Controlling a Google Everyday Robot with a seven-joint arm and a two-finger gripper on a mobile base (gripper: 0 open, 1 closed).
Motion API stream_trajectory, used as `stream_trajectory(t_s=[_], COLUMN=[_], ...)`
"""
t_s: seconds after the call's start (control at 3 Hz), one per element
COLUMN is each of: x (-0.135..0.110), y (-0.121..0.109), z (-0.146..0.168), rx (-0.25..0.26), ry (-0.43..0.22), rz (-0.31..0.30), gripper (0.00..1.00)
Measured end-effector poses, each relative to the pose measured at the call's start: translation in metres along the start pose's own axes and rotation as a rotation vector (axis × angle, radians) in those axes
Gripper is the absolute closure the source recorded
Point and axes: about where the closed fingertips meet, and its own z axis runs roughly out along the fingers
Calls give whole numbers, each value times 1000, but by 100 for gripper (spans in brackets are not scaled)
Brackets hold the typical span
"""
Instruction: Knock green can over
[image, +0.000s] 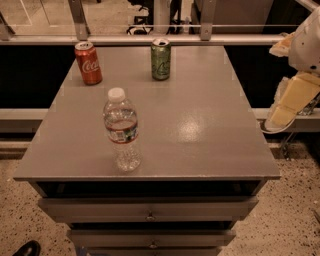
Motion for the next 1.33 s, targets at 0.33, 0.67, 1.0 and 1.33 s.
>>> stream_trajectory(t_s=[0.33, 0.67, 1.0, 1.33], x=[0, -7, -25, -55], y=[0, -8, -36, -83], z=[0, 20, 56, 105], rx=[0, 5, 26, 38], ry=[0, -41, -127, -279], rz=[0, -5, -11, 12], gripper=[0, 0, 0, 0])
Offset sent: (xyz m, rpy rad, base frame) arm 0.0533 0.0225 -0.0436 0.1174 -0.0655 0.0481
